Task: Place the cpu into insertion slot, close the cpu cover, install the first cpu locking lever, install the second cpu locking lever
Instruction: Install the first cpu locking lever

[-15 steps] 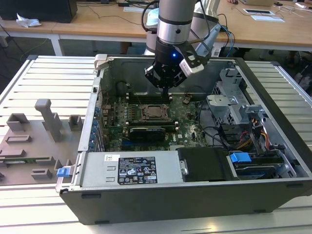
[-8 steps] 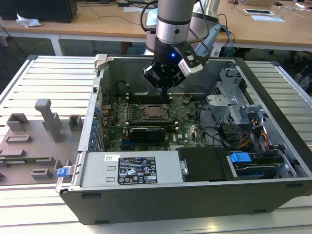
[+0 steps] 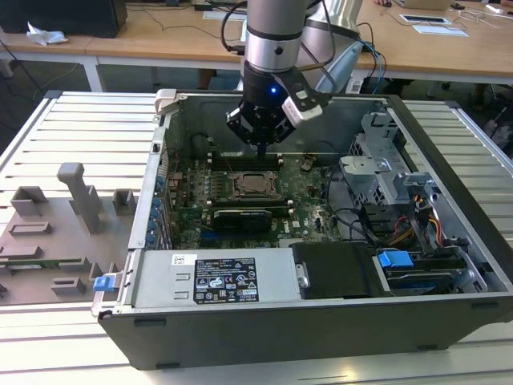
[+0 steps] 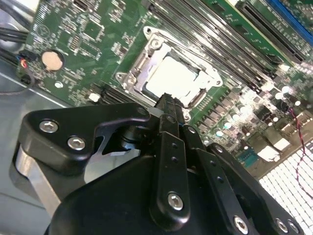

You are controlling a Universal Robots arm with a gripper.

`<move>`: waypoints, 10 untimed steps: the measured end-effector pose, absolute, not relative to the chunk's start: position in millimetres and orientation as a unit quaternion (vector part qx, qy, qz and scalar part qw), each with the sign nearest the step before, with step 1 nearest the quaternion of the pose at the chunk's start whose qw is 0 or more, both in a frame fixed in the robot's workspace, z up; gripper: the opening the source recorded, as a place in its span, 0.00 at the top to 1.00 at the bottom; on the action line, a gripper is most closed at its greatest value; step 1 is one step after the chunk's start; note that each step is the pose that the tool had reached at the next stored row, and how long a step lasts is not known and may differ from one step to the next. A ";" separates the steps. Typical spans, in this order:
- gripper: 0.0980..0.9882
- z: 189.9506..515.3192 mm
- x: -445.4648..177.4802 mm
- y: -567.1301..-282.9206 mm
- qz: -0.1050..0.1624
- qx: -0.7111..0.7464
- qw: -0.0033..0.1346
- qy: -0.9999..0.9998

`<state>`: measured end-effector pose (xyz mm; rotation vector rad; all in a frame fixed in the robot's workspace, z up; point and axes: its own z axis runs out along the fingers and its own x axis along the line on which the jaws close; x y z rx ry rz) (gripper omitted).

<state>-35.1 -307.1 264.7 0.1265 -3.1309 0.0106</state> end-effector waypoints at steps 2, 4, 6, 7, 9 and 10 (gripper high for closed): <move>0.99 264.7 -38.4 -307.1 0.003 0.040 0.004 -0.999; 0.99 264.7 -43.9 -307.1 0.003 0.040 0.004 -0.999; 0.99 264.7 -50.1 -307.1 0.003 0.040 0.004 -0.999; 0.99 264.6 -52.2 -307.0 0.003 0.040 0.004 -0.999; 0.99 264.7 -55.1 -307.1 0.003 0.040 0.004 -0.999; 0.99 264.7 -56.7 -307.1 0.003 0.040 0.004 -0.999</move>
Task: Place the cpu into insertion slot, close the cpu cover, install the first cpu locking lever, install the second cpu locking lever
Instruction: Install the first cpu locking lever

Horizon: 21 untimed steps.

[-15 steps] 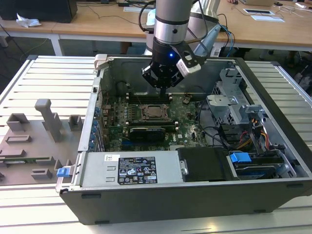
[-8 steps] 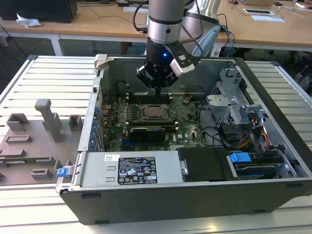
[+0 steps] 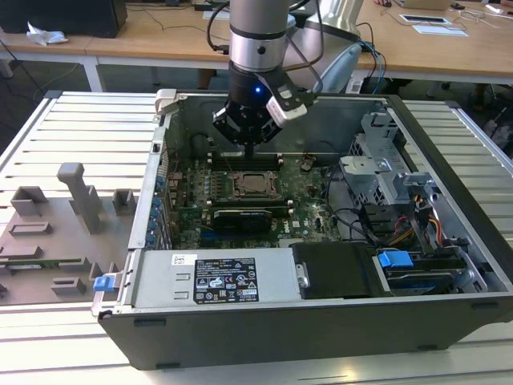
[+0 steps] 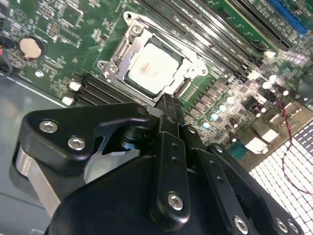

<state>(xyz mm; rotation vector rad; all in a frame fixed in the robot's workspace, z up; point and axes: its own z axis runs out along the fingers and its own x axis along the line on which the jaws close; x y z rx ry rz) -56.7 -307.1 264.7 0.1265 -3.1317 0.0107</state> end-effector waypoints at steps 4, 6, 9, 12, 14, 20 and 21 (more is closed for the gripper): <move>0.99 264.7 -64.4 -307.1 0.003 0.040 0.004 -0.999; 0.99 264.7 -70.5 -307.1 0.003 0.040 0.004 -0.999; 0.99 264.7 -78.7 -307.1 0.003 0.040 0.004 -0.999; 0.99 264.7 -84.2 -307.1 0.003 0.040 0.004 -0.999; 0.99 264.6 -88.9 -307.1 0.003 0.040 0.004 -0.999; 0.99 264.4 -96.4 -306.0 0.003 0.040 0.004 -0.999; 0.99 264.3 -97.8 -305.4 0.002 0.040 0.004 -0.999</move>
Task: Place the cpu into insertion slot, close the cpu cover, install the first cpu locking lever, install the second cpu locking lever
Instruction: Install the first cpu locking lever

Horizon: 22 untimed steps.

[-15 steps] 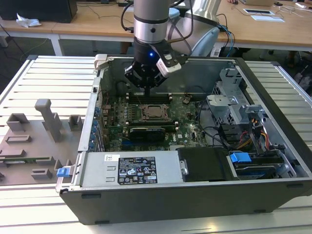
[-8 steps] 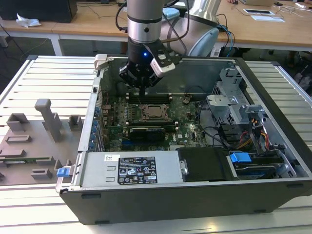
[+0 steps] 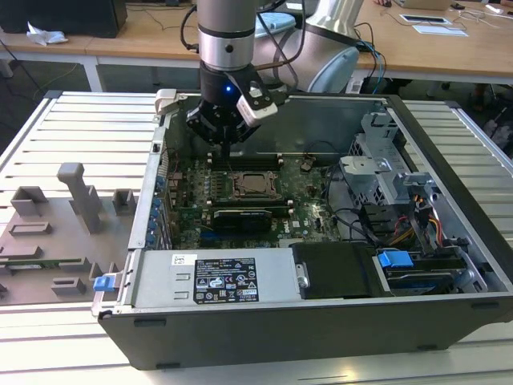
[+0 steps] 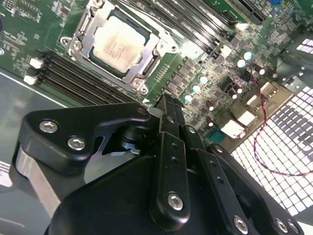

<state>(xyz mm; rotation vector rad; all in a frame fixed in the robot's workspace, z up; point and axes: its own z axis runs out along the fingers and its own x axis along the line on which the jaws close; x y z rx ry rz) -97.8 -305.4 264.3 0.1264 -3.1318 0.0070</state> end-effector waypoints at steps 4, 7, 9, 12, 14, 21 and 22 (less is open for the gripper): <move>0.99 263.8 -107.0 -302.9 0.000 0.040 0.003 -0.999; 0.99 263.1 -113.7 -299.2 -0.001 0.040 0.003 -0.999; 0.99 260.9 -114.6 -293.3 -0.001 0.040 0.003 -0.999; 0.99 258.4 -115.9 -283.8 -0.001 0.040 0.003 -0.999; 0.99 258.1 -117.5 -281.3 -0.002 0.040 0.004 -0.999; 0.99 258.0 -112.8 -281.0 -0.002 0.040 0.003 -0.999; 0.99 258.0 -110.8 -281.0 -0.002 0.040 0.003 -0.999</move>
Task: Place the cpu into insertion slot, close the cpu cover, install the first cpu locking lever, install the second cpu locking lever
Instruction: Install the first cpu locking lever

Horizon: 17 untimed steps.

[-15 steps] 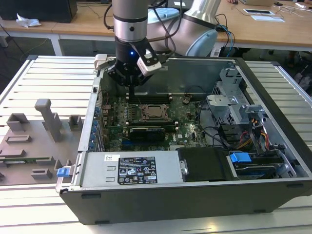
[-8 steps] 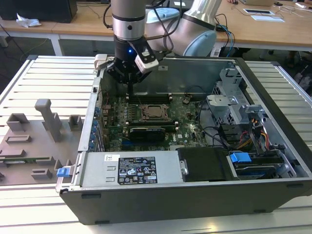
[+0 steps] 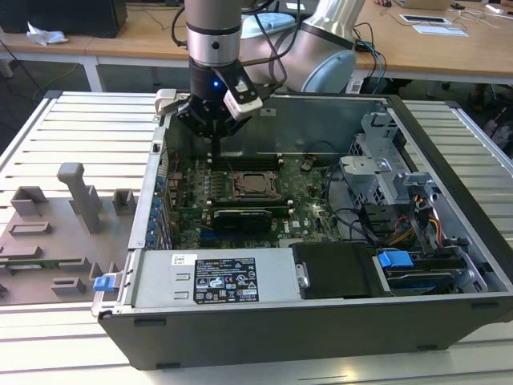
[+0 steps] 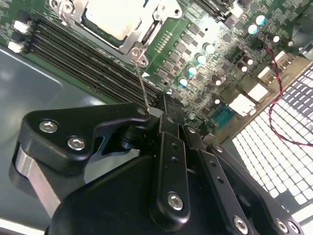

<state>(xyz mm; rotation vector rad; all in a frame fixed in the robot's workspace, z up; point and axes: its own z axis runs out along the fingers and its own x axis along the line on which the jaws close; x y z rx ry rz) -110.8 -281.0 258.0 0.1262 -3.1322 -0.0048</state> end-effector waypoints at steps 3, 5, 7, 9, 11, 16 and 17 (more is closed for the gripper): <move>0.99 258.0 -102.5 -281.0 -0.002 0.040 0.004 -0.999; 0.99 258.0 -93.1 -281.0 -0.002 0.040 0.004 -0.999; 0.99 258.0 -83.8 -281.1 -0.002 0.040 0.004 -0.999; 0.99 258.0 -77.8 -281.0 -0.002 0.040 0.005 -0.999; 0.99 258.0 -72.8 -281.0 -0.002 0.040 0.005 -0.999; 0.99 257.9 -55.5 -281.0 -0.002 0.040 0.006 -0.999; 0.99 257.8 -51.0 -281.0 -0.002 0.040 0.007 -0.999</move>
